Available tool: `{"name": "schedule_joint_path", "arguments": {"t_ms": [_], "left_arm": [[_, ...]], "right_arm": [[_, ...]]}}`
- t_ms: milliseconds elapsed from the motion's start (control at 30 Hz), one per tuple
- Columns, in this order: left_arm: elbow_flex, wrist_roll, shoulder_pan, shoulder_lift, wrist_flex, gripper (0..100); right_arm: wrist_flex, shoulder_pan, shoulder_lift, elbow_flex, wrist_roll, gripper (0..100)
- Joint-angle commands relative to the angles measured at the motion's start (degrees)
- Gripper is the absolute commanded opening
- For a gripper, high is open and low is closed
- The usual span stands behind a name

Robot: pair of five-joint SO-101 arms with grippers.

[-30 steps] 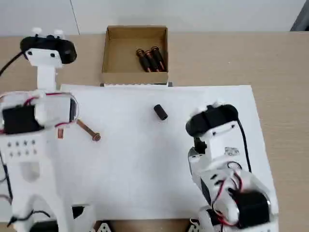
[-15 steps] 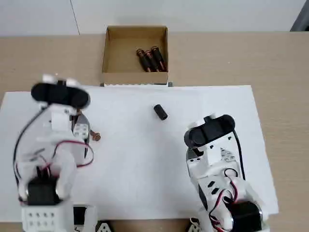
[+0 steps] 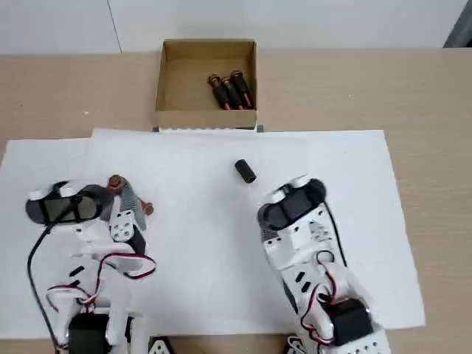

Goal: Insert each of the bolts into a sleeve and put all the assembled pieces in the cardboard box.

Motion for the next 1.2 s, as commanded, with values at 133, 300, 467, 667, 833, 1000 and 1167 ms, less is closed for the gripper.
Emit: {"name": "schedule_joint_path", "arguments": {"t_ms": [133,300,467,667,833,1000,1167], "left_arm": [[3.91,5.63,4.92,-0.88,-9.41,0],[10.59,6.95,9.05,-0.88,-17.14,0],[12.26,13.45,13.71,-0.88,-22.15,0],[12.0,16.35,17.67,-0.88,-24.62,0],[12.0,18.64,20.48,-0.88,-25.41,0],[11.12,18.73,22.86,-0.97,-25.41,0],[8.75,18.73,24.18,-0.97,-25.23,0]], "right_arm": [[-12.0,-6.55,-4.26,8.26,0.62,0.3],[-14.55,-11.91,-6.37,10.73,0.7,0.3],[-17.19,-17.19,-6.46,10.99,8.7,0.3],[-20.0,-17.8,-6.46,13.45,9.67,0.3],[-20.0,-17.71,-6.46,15.03,11.25,0.3],[-19.91,-17.54,-6.37,15.03,11.34,0.3],[-18.42,-17.54,-6.37,15.03,11.43,0.3]]}}
